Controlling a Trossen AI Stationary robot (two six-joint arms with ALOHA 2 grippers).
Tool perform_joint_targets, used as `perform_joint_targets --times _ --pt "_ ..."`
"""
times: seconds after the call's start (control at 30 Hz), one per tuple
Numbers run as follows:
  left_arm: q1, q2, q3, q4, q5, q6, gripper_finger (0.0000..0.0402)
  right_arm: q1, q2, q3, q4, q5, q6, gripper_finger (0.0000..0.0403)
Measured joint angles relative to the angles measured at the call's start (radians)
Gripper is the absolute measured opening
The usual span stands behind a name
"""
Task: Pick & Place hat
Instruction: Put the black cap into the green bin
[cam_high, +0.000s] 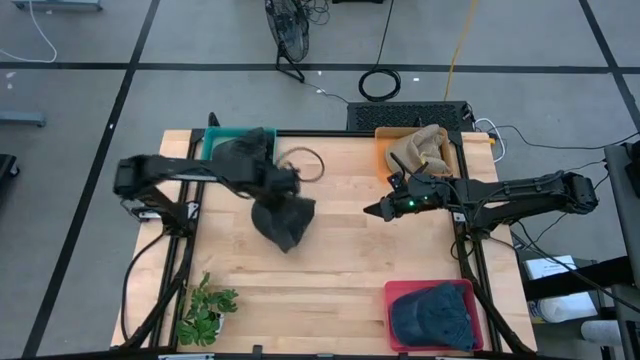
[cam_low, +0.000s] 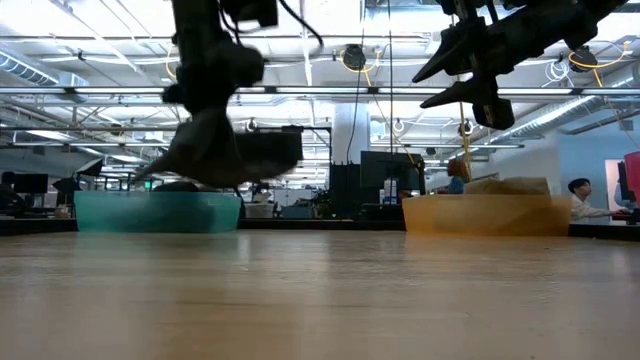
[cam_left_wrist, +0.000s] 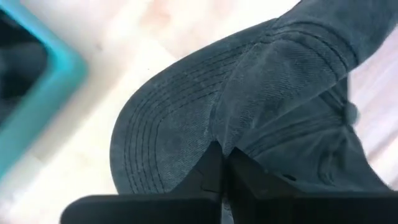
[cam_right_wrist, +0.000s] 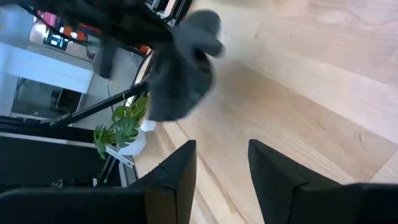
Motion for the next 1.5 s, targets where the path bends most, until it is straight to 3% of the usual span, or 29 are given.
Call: perform_joint_targets --times 0.23,0.47,0.63,0.97,1.2,1.37,1.5 --pt "0.113 -0.211 0.000 -0.023 -0.071 0.077 0.0005 0.000 0.000 0.000 0.005 0.004 0.002 0.0128" --pt "0.317 -0.327 0.001 -0.046 -0.088 0.173 0.0005 0.000 0.000 0.000 0.006 0.049 0.004 0.0128" --pt "0.488 -0.331 0.001 -0.052 -0.064 0.241 0.0009 -0.001 0.000 0.000 0.014 0.113 0.005 0.0128" --pt "0.772 -0.329 -0.034 -0.046 -0.064 0.375 0.0006 -0.005 0.000 0.000 0.014 0.111 0.030 0.0128" --pt "0.860 -0.329 -0.145 0.017 -0.080 0.420 0.0010 -0.005 0.000 0.000 0.014 0.109 0.029 0.0128" --pt "0.898 -0.328 -0.213 0.106 0.007 0.487 0.0005 -0.005 0.000 0.000 0.014 0.109 0.038 0.0128" --pt "0.915 -0.328 -0.240 0.171 0.001 0.496 0.0014 -0.005 0.000 0.000 0.014 0.108 0.039 0.0128"
